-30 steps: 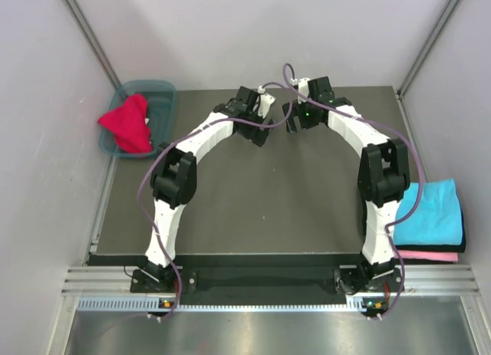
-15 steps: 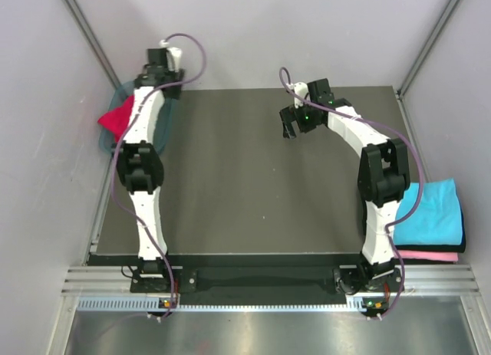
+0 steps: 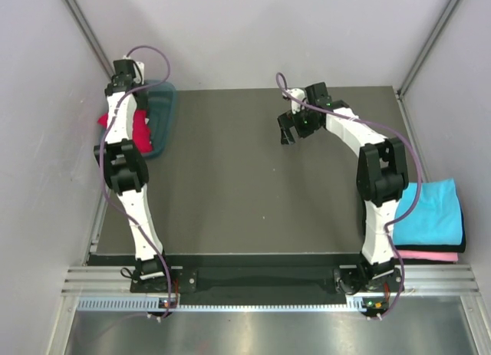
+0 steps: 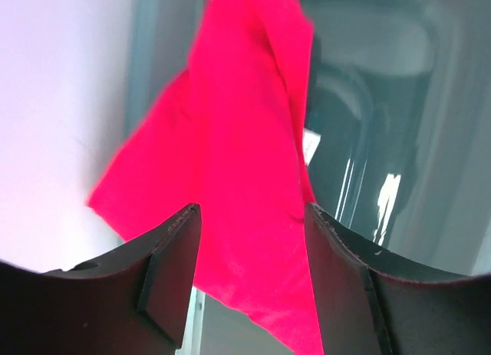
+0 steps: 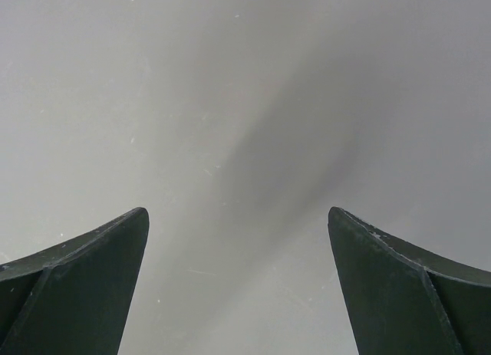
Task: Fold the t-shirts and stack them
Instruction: Grab the tshirt from the pile
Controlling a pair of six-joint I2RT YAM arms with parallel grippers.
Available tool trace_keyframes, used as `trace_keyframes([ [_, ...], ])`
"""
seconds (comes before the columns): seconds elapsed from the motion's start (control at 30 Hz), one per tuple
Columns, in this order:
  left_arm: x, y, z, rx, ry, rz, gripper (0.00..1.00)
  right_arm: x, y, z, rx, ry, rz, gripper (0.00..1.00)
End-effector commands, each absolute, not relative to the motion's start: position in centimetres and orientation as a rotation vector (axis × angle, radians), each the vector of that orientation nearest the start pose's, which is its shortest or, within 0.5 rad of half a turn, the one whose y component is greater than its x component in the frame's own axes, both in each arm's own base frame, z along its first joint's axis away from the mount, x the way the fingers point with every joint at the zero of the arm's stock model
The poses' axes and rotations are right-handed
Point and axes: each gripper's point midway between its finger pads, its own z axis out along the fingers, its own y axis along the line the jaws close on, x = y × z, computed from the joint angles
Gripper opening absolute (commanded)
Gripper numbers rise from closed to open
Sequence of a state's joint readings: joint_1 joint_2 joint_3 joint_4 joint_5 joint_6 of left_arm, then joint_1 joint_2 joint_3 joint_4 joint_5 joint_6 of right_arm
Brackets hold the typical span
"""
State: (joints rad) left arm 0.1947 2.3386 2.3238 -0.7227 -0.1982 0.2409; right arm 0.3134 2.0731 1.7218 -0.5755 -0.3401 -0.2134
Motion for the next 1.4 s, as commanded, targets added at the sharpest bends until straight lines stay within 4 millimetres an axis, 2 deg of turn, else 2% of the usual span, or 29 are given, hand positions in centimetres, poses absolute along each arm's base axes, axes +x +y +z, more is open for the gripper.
trace_keyframes([
  [0.0,56.7,16.8,12.3,-0.006,2.455,0.444,0.61,47.4,22.1,10.3,-0.832,2.319,0.514,1.00],
  [0.13,56.2,17.3,9.6,0.027,2.516,0.474,0.60,47.9,22.3,10.1,-0.835,2.319,0.515,1.00],
  [0.37,55.8,18.7,7.2,0.062,2.554,0.566,0.54,47.7,22.3,9.5,-0.836,2.333,0.526,1.00],
  [0.4,55.8,18.8,7.0,0.066,2.557,0.576,0.41,47.7,22.3,9.4,-0.838,2.334,0.525,1.00],
  [0.47,55.9,19.0,6.9,0.057,2.552,0.592,0.27,47.7,22.3,9.4,-0.836,2.335,0.524,1.00],
  [0.5,56.0,19.0,7.2,0.058,2.543,0.597,0.14,47.7,22.3,9.3,-0.838,2.334,0.525,1.00],
  [0.57,56.4,18.9,8.2,0.048,2.516,0.609,0.00,47.6,22.3,9.5,-0.839,2.332,0.527,1.00],
  [0.7,57.2,18.1,11.8,0.025,2.432,0.603,0.00,47.8,22.5,10.0,-0.829,2.322,0.528,1.00],
  [0.73,57.3,18.0,13.6,0.017,2.398,0.598,0.00,48.0,22.4,10.4,-0.828,2.309,0.520,1.00],
  [0.8,57.5,17.3,15.6,-0.004,2.354,0.572,0.00,48.5,22.3,11.0,-0.843,2.278,0.492,1.00],
  [0.83,57.5,16.8,17.6,-0.008,2.318,0.560,0.00,48.9,22.2,11.8,-0.846,2.252,0.465,1.00],
  [0.9,57.4,16.0,19.7,-0.018,2.278,0.519,0.00,50.1,22.0,13.5,-0.879,2.194,0.350,1.00],
  [0.93,57.2,15.3,22.2,-0.017,2.232,0.506,0.00,50.5,21.9,15.0,-0.878,2.158,0.302,1.00],
  [0.97,57.1,14.9,23.1,-0.018,2.209,0.492,0.00,51.0,21.5,15.8,-0.881,2.136,0.228,1.00],
  [1.0,56.7,14.2,25.7,-0.023,2.158,0.459,0.00,51.4,21.6,16.9,-0.882,2.100,0.208,1.00],
  [1.03,56.5,13.5,26.9,-0.018,2.132,0.433,0.00,51.5,21.6,18.7,-0.872,2.058,0.193,1.00],
  [1.07,56.1,13.0,27.5,-0.011,2.118,0.412,0.00,51.7,21.3,19.5,-0.851,2.041,0.169,1.00],
  [1.1,56.1,12.5,29.0,-0.008,2.069,0.393,0.00,52.0,21.1,20.3,-0.831,2.020,0.156,1.00],
  [1.13,55.2,11.4,32.5,0.006,1.992,0.367,0.00,51.9,20.9,21.5,-0.814,2.000,0.145,1.00],
  [1.17,54.6,10.8,32.7,0.022,1.984,0.342,0.00,51.9,20.6,22.2,-0.794,1.988,0.128,1.00],
  [1.2,53.6,9.9,35.7,0.042,1.912,0.325,0.00,51.8,20.3,22.1,-0.778,1.993,0.116,1.00],
  [1.23,53.2,8.1,36.7,0.105,1.887,0.270,0.00,51.5,19.8,23.5,-0.739,1.973,0.099,1.00],
  [1.27,52.5,7.4,36.8,0.131,1.888,0.264,0.00,51.6,18.9,23.7,-0.692,1.982,0.056,1.00],
  [1.3,51.2,6.0,38.9,0.195,1.839,0.236,0.00,51.0,18.6,24.0,-0.700,1.997,0.052,1.00],
  [1.33,50.7,3.9,39.3,0.259,1.823,0.192,0.00,50.4,18.3,24.8,-0.714,2.000,0.045,1.00],
  [1.37,50.0,2.0,38.7,0.335,1.825,0.125,0.00,49.9,18.1,25.4,-0.723,2.005,0.050,1.00],
])
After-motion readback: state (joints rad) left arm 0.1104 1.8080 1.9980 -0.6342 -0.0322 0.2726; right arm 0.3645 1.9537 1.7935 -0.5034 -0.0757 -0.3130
